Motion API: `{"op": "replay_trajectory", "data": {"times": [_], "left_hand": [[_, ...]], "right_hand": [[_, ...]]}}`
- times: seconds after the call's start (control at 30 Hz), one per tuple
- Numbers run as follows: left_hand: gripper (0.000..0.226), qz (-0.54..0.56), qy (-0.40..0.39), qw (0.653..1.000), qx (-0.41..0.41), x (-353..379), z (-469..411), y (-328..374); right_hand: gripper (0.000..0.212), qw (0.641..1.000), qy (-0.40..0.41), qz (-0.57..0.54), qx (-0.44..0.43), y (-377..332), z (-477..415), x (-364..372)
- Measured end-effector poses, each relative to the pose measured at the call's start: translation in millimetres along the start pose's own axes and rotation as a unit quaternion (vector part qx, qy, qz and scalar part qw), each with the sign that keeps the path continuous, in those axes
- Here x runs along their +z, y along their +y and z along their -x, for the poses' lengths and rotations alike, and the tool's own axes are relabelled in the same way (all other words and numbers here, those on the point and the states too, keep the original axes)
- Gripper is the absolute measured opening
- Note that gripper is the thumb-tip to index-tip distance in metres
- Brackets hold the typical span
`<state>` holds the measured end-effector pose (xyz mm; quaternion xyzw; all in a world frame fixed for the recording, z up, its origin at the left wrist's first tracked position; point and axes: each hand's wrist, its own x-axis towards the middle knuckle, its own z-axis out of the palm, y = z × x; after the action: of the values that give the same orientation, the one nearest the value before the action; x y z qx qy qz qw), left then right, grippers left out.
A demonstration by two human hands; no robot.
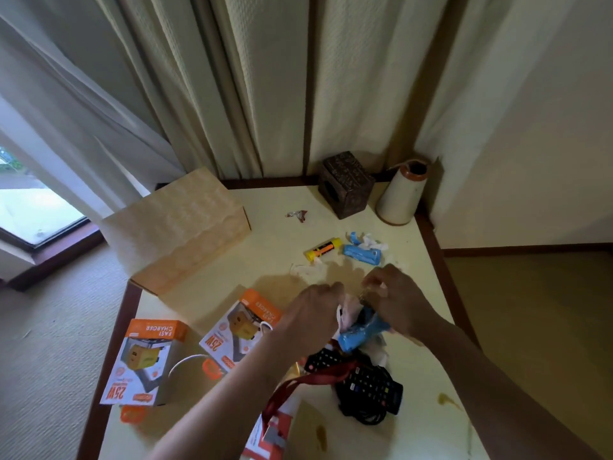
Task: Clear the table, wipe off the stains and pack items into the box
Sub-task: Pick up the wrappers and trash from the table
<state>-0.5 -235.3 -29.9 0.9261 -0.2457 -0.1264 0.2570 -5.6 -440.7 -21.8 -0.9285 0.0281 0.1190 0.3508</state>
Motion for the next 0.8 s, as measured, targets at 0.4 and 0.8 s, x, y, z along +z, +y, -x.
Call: {"op": "replay_trajectory", "data": {"times": [0.4,0.8], "left_hand": [[0.054,-0.246,-0.123,0.960,0.045,20,5,-1],[0.035,0.040,0.034,0.996,-0.067,16,-3,-3]], "right_hand": [[0.041,0.946,-0.043,0.275,-0.168,30,39,18],[0.032,0.997,0.070,0.007,-0.020,25,35,11]]}}
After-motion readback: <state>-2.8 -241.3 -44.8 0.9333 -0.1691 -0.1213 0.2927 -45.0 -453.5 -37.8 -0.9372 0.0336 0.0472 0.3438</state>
